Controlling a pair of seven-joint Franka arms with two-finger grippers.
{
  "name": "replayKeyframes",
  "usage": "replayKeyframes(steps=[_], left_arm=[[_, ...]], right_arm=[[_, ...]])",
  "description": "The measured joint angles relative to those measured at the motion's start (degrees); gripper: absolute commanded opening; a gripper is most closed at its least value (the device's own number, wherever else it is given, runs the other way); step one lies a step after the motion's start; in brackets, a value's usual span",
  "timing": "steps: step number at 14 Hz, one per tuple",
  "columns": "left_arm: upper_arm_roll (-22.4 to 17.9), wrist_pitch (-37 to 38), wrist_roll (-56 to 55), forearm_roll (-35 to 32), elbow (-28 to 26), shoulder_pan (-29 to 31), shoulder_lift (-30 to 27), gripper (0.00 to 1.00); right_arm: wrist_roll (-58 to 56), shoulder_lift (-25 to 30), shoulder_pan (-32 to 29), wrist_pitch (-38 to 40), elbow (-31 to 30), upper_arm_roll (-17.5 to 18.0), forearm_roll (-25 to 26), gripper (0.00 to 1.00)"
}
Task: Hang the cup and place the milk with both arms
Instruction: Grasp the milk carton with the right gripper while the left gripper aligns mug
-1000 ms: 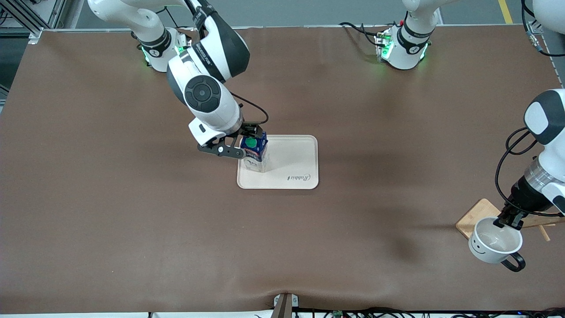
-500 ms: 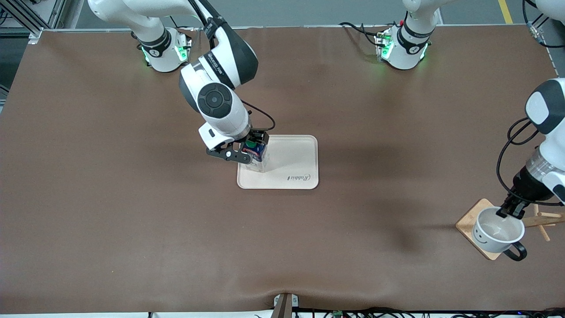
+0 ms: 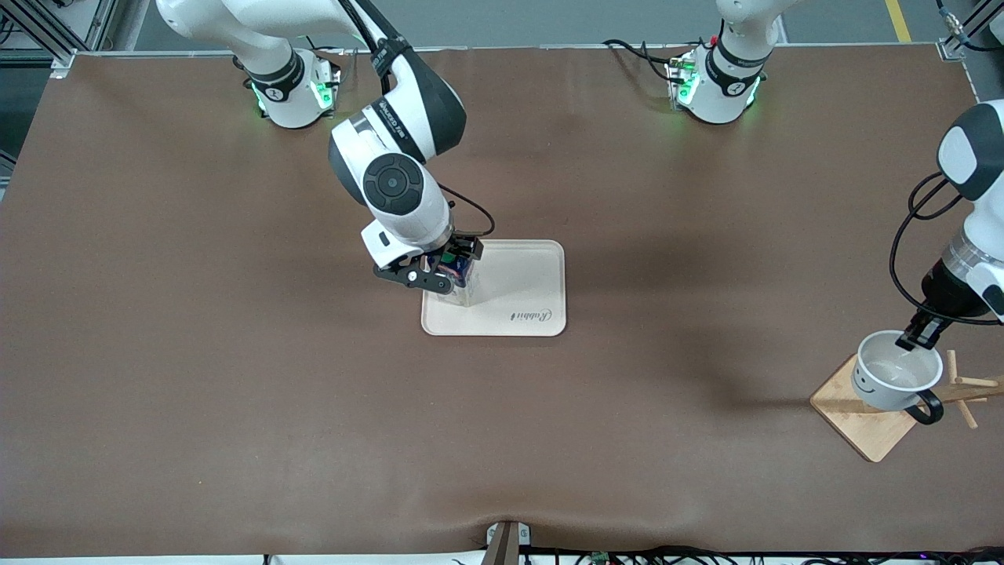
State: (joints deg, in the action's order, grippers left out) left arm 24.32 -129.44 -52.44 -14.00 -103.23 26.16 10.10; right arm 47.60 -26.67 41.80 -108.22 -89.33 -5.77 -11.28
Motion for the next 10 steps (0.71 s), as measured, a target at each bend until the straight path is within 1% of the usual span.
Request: replayKeyframes(steps=[2,6,7,8,9,10], left_arm=[[0.0,-0.6,1.8,0.0,-1.5,1.0,-1.4,0.0],[0.0,-0.9,3.0,0.1,-2.0,2.2,-2.3,0.0],[0.0,-0.9,3.0,0.1,-2.0,2.2,-2.4,0.0],[0.0,-0.9,3.2,0.1,-2.0,2.2,-2.5,0.0],[0.0,-0.9,3.4,0.1,-2.0,2.3,-2.5,0.0],[0.0,-0.9,3.7,0.1,-2.0,2.3,-2.5,0.0]], right_arm=[[0.1,-0.4,0.2,-0.7,0.1,0.0,0.0,1.0],[0.2,-1.3,1.0,-1.6,0.1,0.0,0.0,1.0],[0.3,-1.4,1.0,-2.1,0.1,0.0,0.0,0.94],[0.3,-1.4,1.0,-2.3,0.1,-0.1,0.0,0.69],[0.3,-1.5,1.0,-2.3,0.1,-0.2,0.0,0.61],[0.3,-1.6,1.0,-2.3,0.1,-0.2,0.0,0.55]])
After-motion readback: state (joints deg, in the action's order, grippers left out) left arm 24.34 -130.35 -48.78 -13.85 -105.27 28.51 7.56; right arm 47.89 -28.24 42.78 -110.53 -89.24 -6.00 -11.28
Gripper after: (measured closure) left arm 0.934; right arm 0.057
